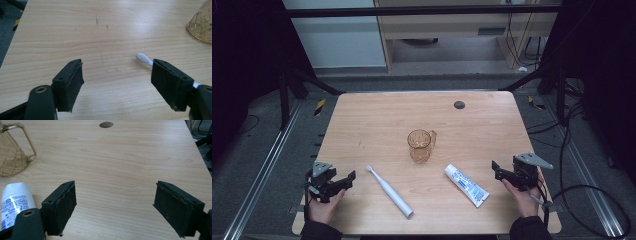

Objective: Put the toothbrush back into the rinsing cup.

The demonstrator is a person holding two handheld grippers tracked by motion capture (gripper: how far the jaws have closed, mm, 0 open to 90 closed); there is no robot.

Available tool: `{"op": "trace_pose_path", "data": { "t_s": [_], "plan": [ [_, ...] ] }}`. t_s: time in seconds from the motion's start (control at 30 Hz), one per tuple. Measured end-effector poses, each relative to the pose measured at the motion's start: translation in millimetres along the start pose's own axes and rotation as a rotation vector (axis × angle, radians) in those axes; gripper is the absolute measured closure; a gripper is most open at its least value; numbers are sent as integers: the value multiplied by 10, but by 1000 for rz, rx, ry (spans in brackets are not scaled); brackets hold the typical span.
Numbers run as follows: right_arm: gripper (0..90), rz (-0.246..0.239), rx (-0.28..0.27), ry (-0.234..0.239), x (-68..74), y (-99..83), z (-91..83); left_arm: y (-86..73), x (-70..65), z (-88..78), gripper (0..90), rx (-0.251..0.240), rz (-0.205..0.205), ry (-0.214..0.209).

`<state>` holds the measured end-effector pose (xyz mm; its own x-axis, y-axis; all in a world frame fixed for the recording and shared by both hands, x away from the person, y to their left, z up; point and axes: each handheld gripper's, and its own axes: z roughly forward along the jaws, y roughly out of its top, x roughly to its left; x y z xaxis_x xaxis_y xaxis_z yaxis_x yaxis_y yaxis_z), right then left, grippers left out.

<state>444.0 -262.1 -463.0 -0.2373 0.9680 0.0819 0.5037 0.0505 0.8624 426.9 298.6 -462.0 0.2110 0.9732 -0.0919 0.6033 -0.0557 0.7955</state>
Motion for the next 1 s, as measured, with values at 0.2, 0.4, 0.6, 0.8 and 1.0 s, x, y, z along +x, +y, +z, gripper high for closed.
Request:
{"op": "trace_pose_path", "data": {
  "t_s": [0.2,0.4,0.6,0.8,1.0],
  "plan": [
    [188,-47,18,-7,60,-38,-16,-21,-117,-37,376,-4,27,-19],
    [210,-73,12,7,124,-52,-60,-45,-256,-69,495,20,90,-53],
    [240,-97,6,25,189,-50,-78,-70,-428,-68,589,47,159,-88],
    [254,-98,13,33,193,-60,-71,-102,-543,-10,670,91,195,-141],
    [257,-102,17,29,179,-70,-62,-128,-639,41,771,130,234,-183]
  ]
}}
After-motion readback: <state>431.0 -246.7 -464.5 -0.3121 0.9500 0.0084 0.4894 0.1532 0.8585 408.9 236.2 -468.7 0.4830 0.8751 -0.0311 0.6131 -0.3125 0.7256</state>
